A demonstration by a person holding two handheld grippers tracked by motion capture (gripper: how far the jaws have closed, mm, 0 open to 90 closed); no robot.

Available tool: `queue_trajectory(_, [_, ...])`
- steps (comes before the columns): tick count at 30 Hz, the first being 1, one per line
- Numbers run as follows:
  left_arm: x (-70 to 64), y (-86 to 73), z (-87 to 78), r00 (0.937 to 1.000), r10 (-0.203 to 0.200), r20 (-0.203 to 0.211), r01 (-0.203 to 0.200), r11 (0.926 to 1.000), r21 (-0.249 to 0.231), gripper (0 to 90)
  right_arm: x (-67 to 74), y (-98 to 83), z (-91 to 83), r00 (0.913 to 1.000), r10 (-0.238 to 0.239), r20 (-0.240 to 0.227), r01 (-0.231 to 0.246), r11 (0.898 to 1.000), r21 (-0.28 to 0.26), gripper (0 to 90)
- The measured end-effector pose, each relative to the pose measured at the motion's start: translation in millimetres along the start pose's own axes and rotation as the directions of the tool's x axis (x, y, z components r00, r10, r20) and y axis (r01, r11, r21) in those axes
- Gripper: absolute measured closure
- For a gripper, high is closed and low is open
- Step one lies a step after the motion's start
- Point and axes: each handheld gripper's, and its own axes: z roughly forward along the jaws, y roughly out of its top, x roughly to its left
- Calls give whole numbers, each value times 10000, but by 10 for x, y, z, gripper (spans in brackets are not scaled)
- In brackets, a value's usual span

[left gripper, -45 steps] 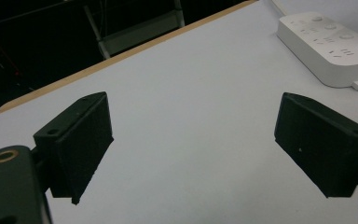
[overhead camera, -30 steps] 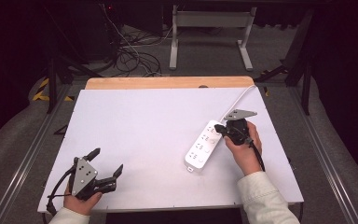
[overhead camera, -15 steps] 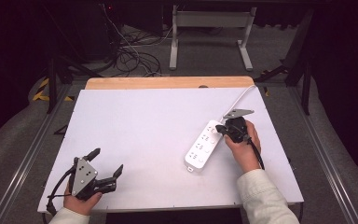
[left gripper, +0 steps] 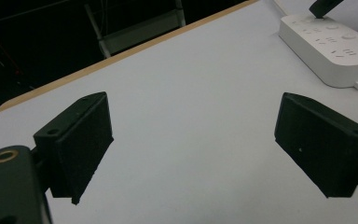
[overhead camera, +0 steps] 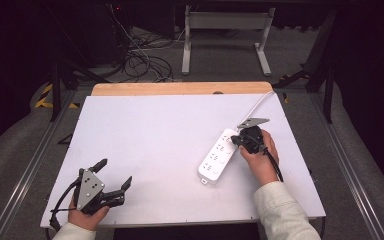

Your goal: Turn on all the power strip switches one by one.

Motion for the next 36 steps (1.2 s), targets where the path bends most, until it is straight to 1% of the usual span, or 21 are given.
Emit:
queue_trajectory(3, [0,-2,3,10000,-19,-2,19,10000,-11,115,-6,-11,-1,9999,97,-48,-97,9999,-40,900])
queue_trajectory(7, [-5,-3,4,10000,-54,37,54,10000,4,115,10,-6,7,9999,79,63,-80,10000,51,900])
queue_trajectory(11, [-7,-3,4,10000,-51,58,51,10000,-1,115,13,-9,13,9998,176,79,-177,9998,108,900])
queue_trajectory(14, [-3,-4,4,10000,15,44,-15,10000,26,116,45,-2,18,9995,21,312,-27,9998,187,900])
queue_trajectory(15, [-3,-4,4,10000,12,54,-12,10000,10,115,49,-2,18,9995,44,326,-51,9998,190,900])
queue_trajectory(16, [-7,-5,4,10000,-51,79,51,10000,-5,115,44,-4,18,9995,114,286,-119,9998,178,900])
queue_trajectory(18, [-1,-5,1,10000,10,45,-10,10000,18,115,37,-10,21,9994,250,236,-253,9996,160,900])
queue_trajectory(20, [-4,-7,7,9999,-66,79,66,10000,8,115,33,-12,18,9992,328,212,-332,9993,197,900])
queue_trajectory(22, [-2,-4,3,10000,11,56,-11,10000,17,115,22,-21,20,9989,446,139,-448,9989,140,900])
queue_trajectory(23, [-8,-4,4,10000,-58,80,58,10000,-4,115,14,-24,20,9986,517,89,-519,9985,145,900])
queue_trajectory(25, [-5,-4,4,10000,-38,77,38,10000,2,115,9,-24,23,9981,605,68,-607,9979,221,900])
queue_trajectory(29, [-5,-3,3,9999,-85,60,85,10000,-6,115,22,-17,23,9984,540,166,-543,9983,225,900])
queue_trajectory(30, [-1,1,-1,10000,-26,34,26,10000,-3,115,23,-13,20,9990,444,85,-446,9987,245,900])
queue_trajectory(31, [-2,2,0,10000,-77,30,77,10000,-43,115,22,-6,5,9995,331,2,-331,9994,93,900])
queue_trajectory(32, [0,2,3,10000,-92,26,92,9999,-41,115,33,4,-25,9999,152,33,-151,9998,-96,900])
queue_trajectory(33, [3,0,9,9999,-112,12,112,9999,-12,115,47,19,-74,9999,91,83,-86,9986,-519,900])
queue_trajectory(34, [3,-3,15,9999,-155,32,155,9999,33,115,57,40,-136,9998,193,-14,-194,9955,-932,900])
queue_trajectory(35, [1,-4,20,9999,-170,20,170,9998,36,115,66,65,-192,9993,311,-188,-331,9923,-1193,900])
queue_trajectory(36, [0,-2,19,9999,-138,7,137,9999,47,115,81,91,-239,9994,268,-209,-292,9915,-1267,900])
